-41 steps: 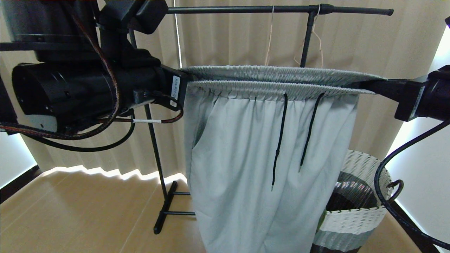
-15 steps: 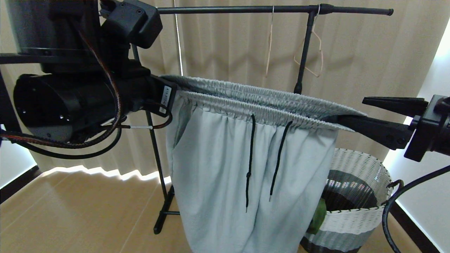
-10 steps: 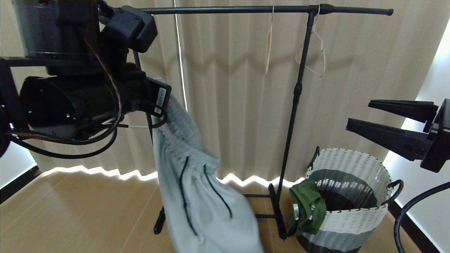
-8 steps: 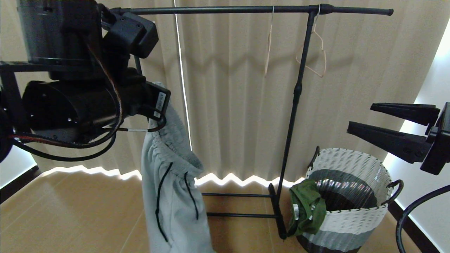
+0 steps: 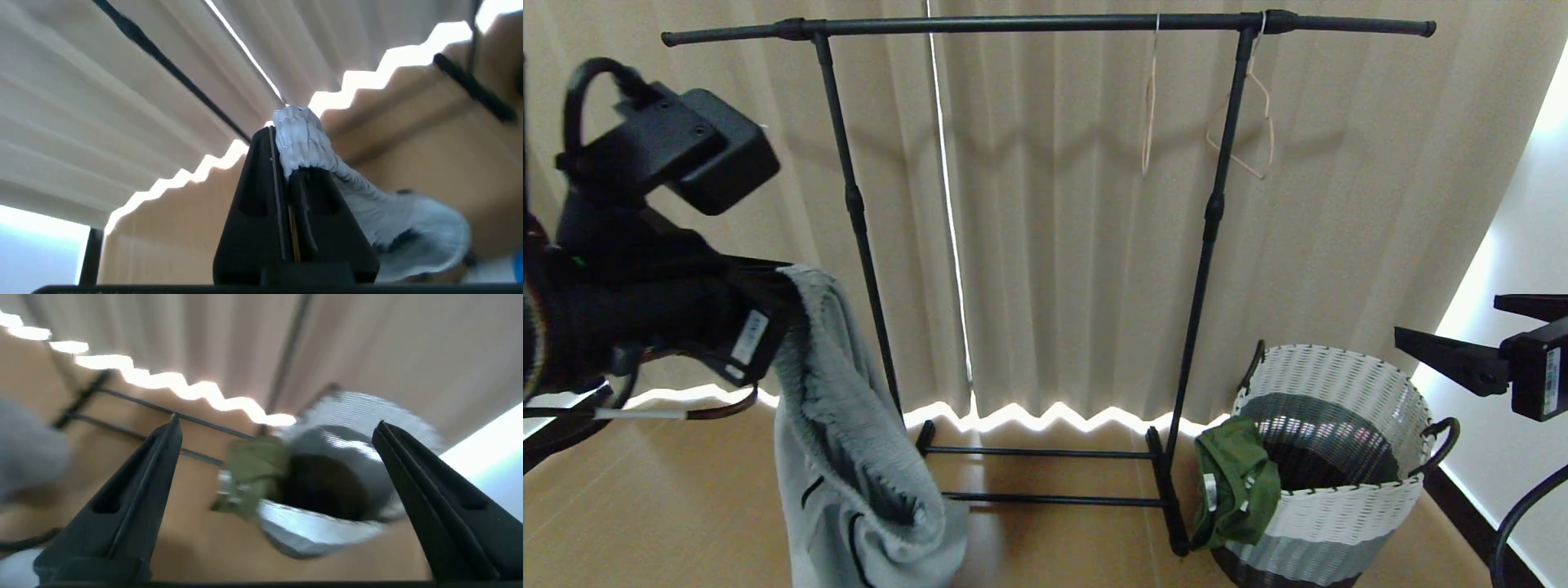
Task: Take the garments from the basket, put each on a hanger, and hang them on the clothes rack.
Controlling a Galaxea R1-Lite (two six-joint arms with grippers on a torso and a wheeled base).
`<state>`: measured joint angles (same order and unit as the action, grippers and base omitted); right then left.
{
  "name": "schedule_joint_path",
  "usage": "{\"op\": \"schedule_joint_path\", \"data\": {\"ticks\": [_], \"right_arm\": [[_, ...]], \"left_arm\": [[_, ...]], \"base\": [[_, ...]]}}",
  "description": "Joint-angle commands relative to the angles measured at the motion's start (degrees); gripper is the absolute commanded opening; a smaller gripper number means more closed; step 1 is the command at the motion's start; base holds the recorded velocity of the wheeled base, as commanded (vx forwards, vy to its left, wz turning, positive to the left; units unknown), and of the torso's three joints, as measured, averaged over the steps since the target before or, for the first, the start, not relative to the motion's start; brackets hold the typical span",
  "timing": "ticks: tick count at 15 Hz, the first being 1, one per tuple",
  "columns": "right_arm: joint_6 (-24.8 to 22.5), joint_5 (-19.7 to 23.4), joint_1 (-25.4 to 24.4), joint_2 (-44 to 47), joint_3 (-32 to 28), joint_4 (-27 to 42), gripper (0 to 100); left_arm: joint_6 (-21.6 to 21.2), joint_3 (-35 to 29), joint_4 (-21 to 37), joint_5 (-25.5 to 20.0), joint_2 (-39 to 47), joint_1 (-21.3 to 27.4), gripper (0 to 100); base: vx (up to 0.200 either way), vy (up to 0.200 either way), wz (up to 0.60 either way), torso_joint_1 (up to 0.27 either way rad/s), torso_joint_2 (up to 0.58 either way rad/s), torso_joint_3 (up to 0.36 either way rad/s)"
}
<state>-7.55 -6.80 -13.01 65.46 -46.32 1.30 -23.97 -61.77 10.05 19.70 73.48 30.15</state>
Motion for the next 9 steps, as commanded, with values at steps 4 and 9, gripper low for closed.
{"op": "schedule_joint_path", "data": {"ticks": [4, 9], "right_arm": [[-5.3, -0.3, 5.2, -0.1, 4.0, -6.9, 100], [-9.4, -2.9, 7.1, -0.2, 10.8, -16.3, 100]], "left_arm": [[-0.6, 2.4, -0.6, -1.6, -6.3, -9.2, 0], [-3.9, 5.7, -8.6, -1.7, -6.1, -12.8, 0]], "base": [[0.000, 0.000, 0.00, 0.000, 0.00, 0.000], [0.000, 0.000, 0.00, 0.000, 0.00, 0.000]]}}
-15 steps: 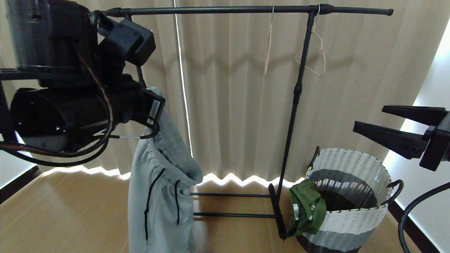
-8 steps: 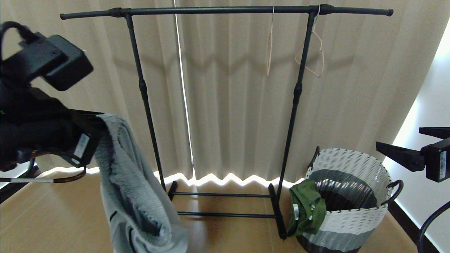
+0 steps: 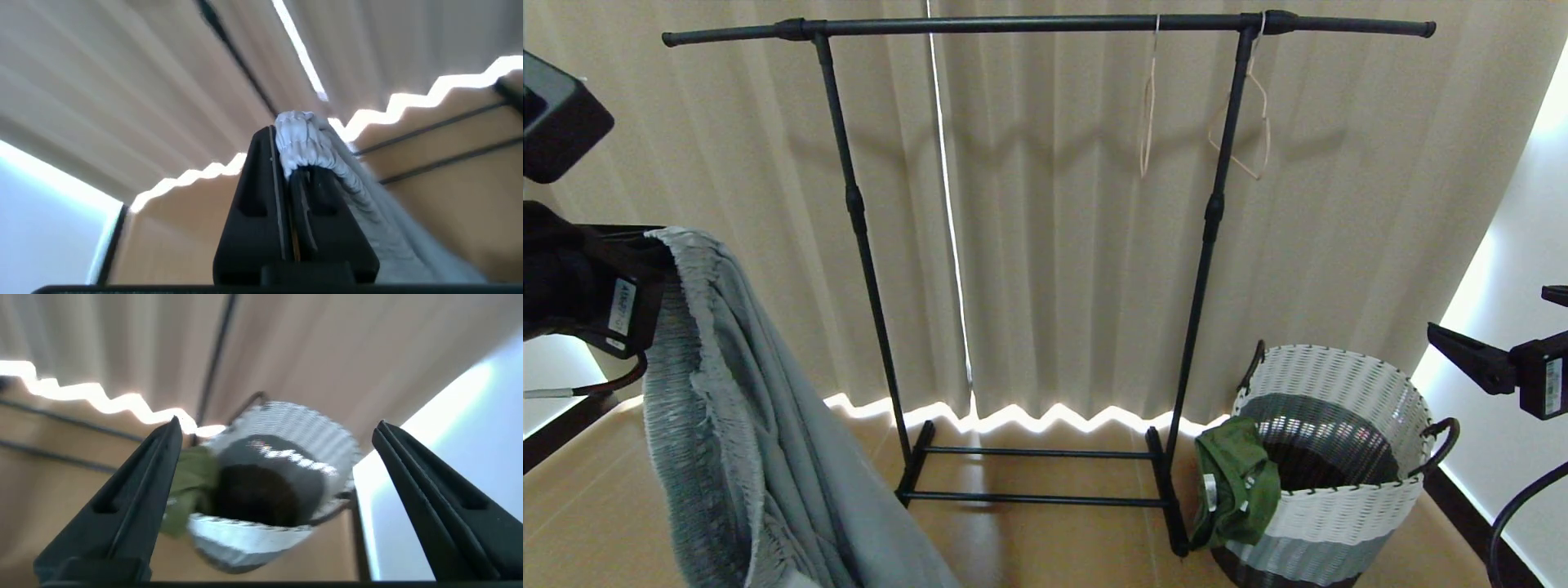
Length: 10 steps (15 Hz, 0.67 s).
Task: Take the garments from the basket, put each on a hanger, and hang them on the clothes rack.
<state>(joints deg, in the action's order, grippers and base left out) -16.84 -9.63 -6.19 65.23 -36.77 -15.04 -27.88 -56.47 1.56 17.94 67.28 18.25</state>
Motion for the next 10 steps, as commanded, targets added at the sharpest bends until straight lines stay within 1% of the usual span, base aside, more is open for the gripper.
{"op": "schedule_joint_path", "data": {"ticks": [1, 4, 6, 9, 10], "right_arm": [[-0.2, 0.1, 0.3, 0.2, 1.2, -0.9, 100], [-0.1, 0.4, 0.3, 0.1, 1.0, -1.0, 100], [-0.1, 0.5, 0.3, 0.1, 0.7, -1.1, 100], [0.0, 0.6, 0.3, 0.2, 0.6, -1.2, 100], [0.0, 0.6, 0.3, 0.3, 0.6, -1.2, 100]], "left_arm": [[-0.4, 0.6, -0.2, 0.0, 0.0, -1.2, 0], [-0.4, 1.7, -0.4, 0.0, -0.2, -1.2, 0], [-0.5, 1.7, -0.4, 0.0, -0.1, -1.2, 0], [-0.6, 1.9, -0.4, 0.0, -0.5, -1.3, 0], [-0.6, 2.2, -0.4, 0.0, -0.7, -1.3, 0]], "base": [[0.000, 0.000, 0.00, 0.000, 0.00, 0.000], [0.000, 0.000, 0.00, 0.000, 0.00, 0.000], [0.000, 0.000, 0.00, 0.068, -0.16, -0.075], [0.000, 0.000, 0.00, 0.157, -0.16, -0.225], [0.000, 0.000, 0.00, 0.217, -0.41, -0.271]]}}
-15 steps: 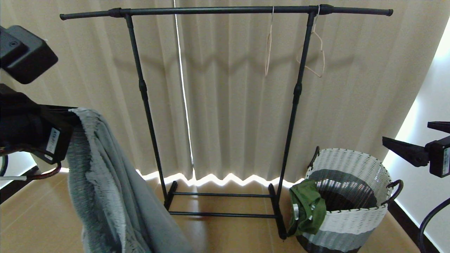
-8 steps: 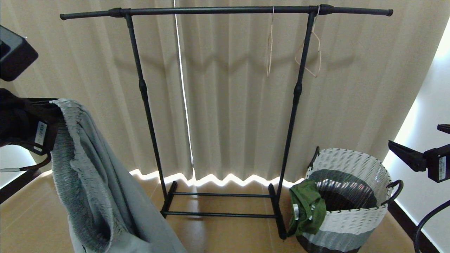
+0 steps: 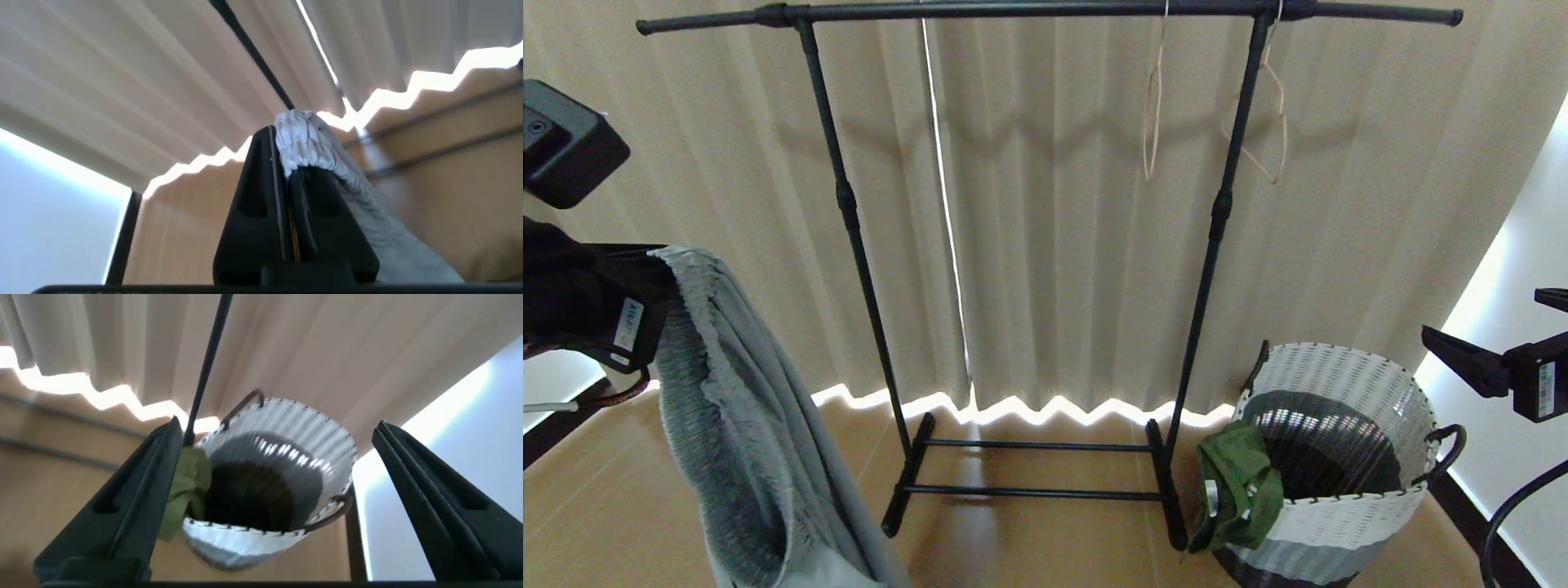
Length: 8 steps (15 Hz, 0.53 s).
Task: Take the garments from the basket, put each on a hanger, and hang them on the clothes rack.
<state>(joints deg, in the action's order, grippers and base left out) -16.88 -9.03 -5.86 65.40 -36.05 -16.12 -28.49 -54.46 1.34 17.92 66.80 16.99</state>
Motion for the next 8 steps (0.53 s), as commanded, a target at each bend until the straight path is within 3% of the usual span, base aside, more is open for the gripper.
{"op": "schedule_joint_path", "data": {"ticks": [1, 5, 8], "right_arm": [[0.0, 0.0, 0.0, 0.2, -0.3, -0.1, 100], [0.0, 0.0, 0.0, 0.3, -0.5, -0.1, 100], [0.1, 0.0, 0.0, 0.3, -0.5, -0.1, 100]], "left_arm": [[-0.1, 0.6, -0.2, 0.0, -0.4, 0.0, 0], [-2.4, 3.7, -0.2, 0.0, -2.4, 0.0, 0], [-2.5, 4.1, -0.2, -0.2, -3.0, 0.0, 0]], "base": [[0.000, 0.000, 0.00, 0.203, -0.69, -0.271], [0.000, 0.000, 0.00, 0.068, -0.56, -0.257], [0.000, 0.000, 0.00, 0.315, -0.47, -0.256]]}}
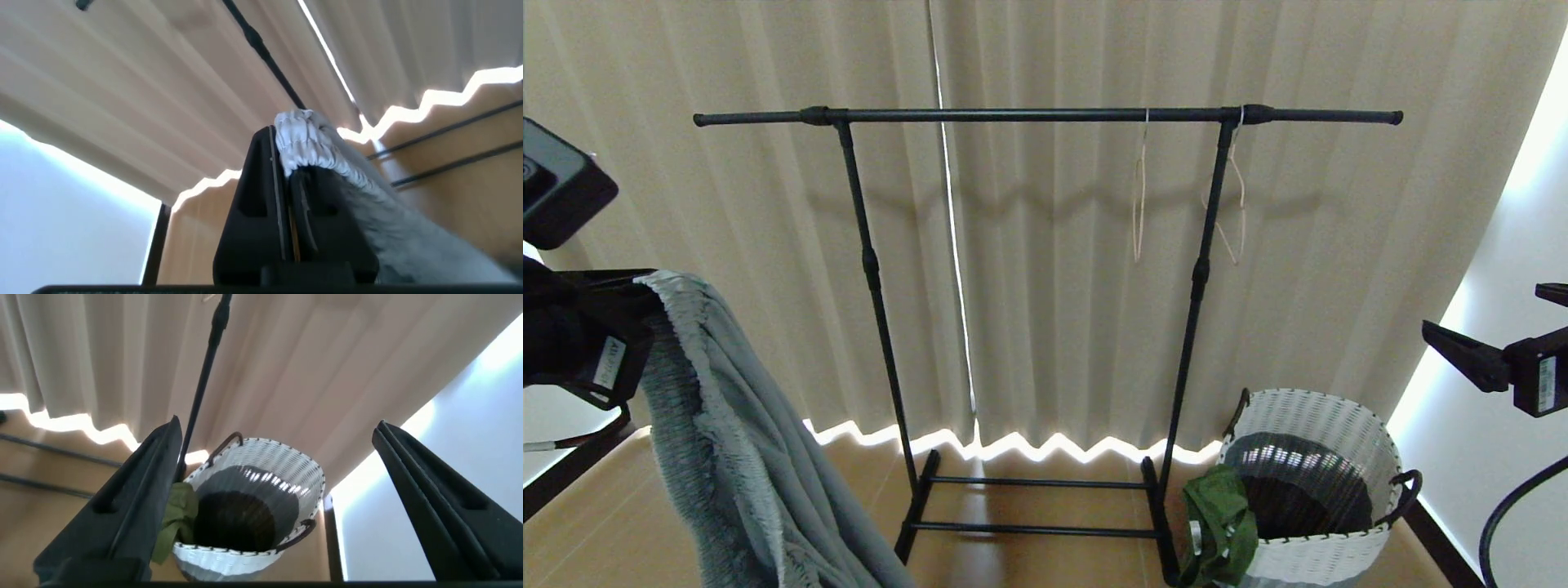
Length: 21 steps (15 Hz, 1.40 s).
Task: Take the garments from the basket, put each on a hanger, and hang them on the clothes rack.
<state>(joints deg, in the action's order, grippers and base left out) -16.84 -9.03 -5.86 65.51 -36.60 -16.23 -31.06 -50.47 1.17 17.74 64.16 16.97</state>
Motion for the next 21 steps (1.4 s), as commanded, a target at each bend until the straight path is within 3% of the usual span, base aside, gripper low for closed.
{"op": "schedule_joint_path", "data": {"ticks": [1, 15, 21], "right_arm": [[0.0, 0.0, 0.0, 0.2, 0.0, 0.0, 100], [-0.1, -0.2, 0.0, -0.2, 0.7, 0.1, 100], [0.0, -0.1, 0.0, -0.3, 0.7, 0.0, 100]], "left_arm": [[0.0, 0.1, 0.0, 0.0, -0.4, 0.0, 0], [0.2, 1.3, 0.1, -0.1, -2.0, -0.1, 0], [0.4, 1.3, 0.1, -0.1, -2.0, 0.0, 0]], "base": [[0.000, 0.000, 0.00, 0.212, -0.25, -0.154], [0.000, 0.000, 0.00, 0.015, -0.02, -0.011], [0.000, 0.000, 0.00, 0.182, -0.39, -0.202]]}}
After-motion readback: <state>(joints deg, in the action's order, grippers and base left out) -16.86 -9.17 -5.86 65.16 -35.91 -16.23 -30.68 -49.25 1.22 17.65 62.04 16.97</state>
